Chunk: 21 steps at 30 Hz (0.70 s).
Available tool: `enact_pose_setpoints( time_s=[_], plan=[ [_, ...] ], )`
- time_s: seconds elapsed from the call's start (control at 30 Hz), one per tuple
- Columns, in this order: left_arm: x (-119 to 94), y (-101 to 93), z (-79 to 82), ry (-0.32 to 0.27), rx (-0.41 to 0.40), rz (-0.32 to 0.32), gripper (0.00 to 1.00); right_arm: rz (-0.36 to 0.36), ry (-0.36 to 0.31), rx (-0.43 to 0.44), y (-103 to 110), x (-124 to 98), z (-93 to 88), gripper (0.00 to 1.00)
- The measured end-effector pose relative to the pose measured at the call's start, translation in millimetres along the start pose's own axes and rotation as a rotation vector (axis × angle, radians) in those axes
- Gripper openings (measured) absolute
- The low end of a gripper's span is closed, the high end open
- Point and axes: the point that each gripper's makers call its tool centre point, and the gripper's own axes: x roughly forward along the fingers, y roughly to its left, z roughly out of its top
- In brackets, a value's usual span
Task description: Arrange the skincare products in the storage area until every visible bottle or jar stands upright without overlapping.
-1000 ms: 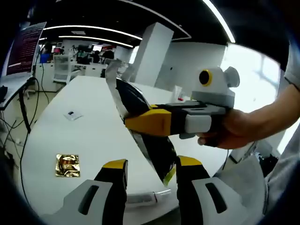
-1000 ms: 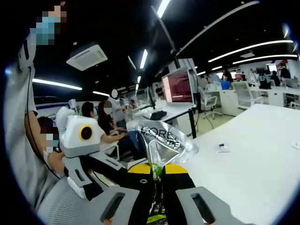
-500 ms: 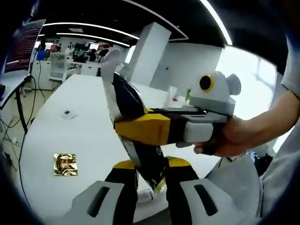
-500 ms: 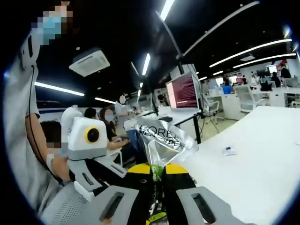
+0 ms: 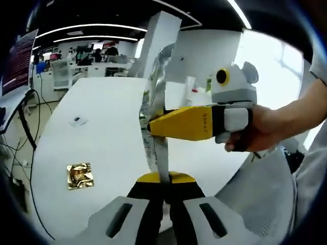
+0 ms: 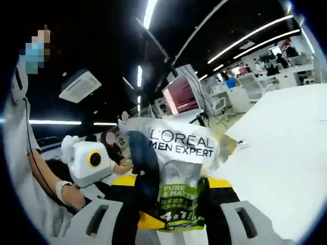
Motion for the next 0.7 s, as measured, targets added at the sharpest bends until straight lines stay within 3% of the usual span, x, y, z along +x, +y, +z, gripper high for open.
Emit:
enact_pose_setpoints(
  time_s=[0.07, 0.3, 0.37, 0.43, 0.5, 0.57, 0.63, 0.7],
  plan=[
    [0.8, -4.3, -2.5, 0.013, 0.013, -0.02, 0.0, 0.006, 0.012, 0.026, -1.4, -10.5, -5.4, 0.5],
    [-3.7, -4.8, 4.7, -0.022, -0.089, -0.07, 0.0, -0.049, 0.024, 0.071, -14.0, -40.3, -21.8, 0.57],
    [-4.2, -10.3, 6.5, -0.03, -0.105, -0.101, 0.0, -0.035, 0.018, 0.155, -12.2, -44.0, -25.9, 0.64],
    [-4.9, -13.7, 7.3, -0.031, -0.121, -0.129, 0.0, -0.03, -0.008, 0.175, -13.5, -45.4, -25.4, 0.7],
    [-6.2, -16.9, 8.4, -0.033, -0.152, -0.162, 0.0, 0.02, -0.045, 0.264, -6.5, -45.0, -23.1, 0.69],
    [-8.2, -23.6, 12.2, -0.045, -0.179, -0.206, 0.0, 0.054, -0.074, 0.331, -3.7, -44.8, -22.3, 0.7],
    [-11.2, -30.5, 15.6, -0.057, -0.198, -0.252, 0.0, 0.054, -0.081, 0.339, -6.4, -45.4, -25.2, 0.7],
    [-16.3, -46.4, 19.4, -0.065, -0.212, -0.358, 0.0, 0.104, -0.103, 0.404, -0.9, -44.7, -25.4, 0.74]
  ],
)
